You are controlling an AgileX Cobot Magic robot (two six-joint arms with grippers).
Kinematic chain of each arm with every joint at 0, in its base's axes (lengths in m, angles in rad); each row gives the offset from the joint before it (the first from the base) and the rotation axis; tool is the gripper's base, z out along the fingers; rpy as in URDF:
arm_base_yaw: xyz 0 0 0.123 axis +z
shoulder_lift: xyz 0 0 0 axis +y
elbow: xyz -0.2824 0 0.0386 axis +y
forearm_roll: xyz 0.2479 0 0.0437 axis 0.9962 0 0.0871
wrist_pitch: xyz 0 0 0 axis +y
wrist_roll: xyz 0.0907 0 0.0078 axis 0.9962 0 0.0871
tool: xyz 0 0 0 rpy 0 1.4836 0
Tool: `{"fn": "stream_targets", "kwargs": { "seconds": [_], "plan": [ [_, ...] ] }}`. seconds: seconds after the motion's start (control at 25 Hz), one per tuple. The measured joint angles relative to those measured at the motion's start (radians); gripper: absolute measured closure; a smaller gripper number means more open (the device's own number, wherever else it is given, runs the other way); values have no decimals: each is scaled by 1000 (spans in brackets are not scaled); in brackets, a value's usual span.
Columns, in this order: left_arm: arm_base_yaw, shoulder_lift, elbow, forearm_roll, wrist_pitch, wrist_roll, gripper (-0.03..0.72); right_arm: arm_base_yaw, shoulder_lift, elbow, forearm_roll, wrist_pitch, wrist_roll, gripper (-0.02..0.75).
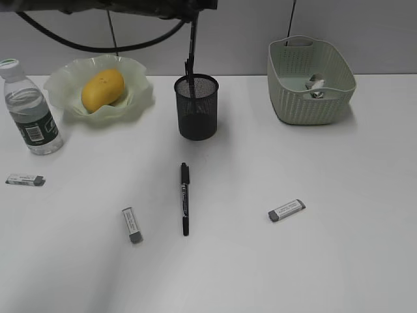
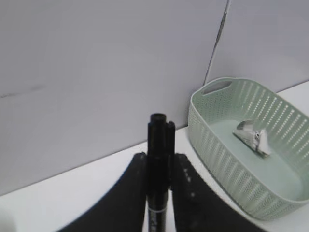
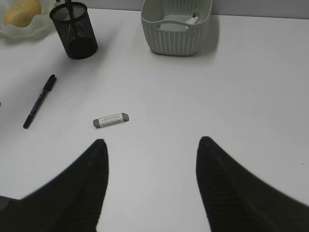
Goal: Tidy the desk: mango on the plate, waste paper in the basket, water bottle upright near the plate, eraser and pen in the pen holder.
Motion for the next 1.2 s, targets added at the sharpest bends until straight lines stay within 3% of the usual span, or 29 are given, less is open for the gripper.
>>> {"fn": "stream_targets", "kwargs": {
  "seconds": [0.4, 0.52, 0.68, 0.88, 1.04, 1.2],
  "plan": [
    [-12, 126, 0, 40, -33, 0, 566, 0, 0, 0, 0, 0, 0, 279],
    [-12, 132, 0, 48, -10, 0, 493, 0, 0, 0, 0, 0, 0, 279],
    [-12, 121, 0, 50, -3, 0, 335, 0, 0, 0, 0, 0, 0, 279],
    [-12, 55, 0, 57, 16, 0, 295, 0, 0, 0, -1, 0, 0, 279],
    [-12, -29, 0, 70, 134, 0, 293, 0, 0, 0, -1, 0, 0, 279],
    [-12, -104, 0, 107, 387, 0, 292, 0, 0, 0, -1, -1, 0, 279]
  ]
}}
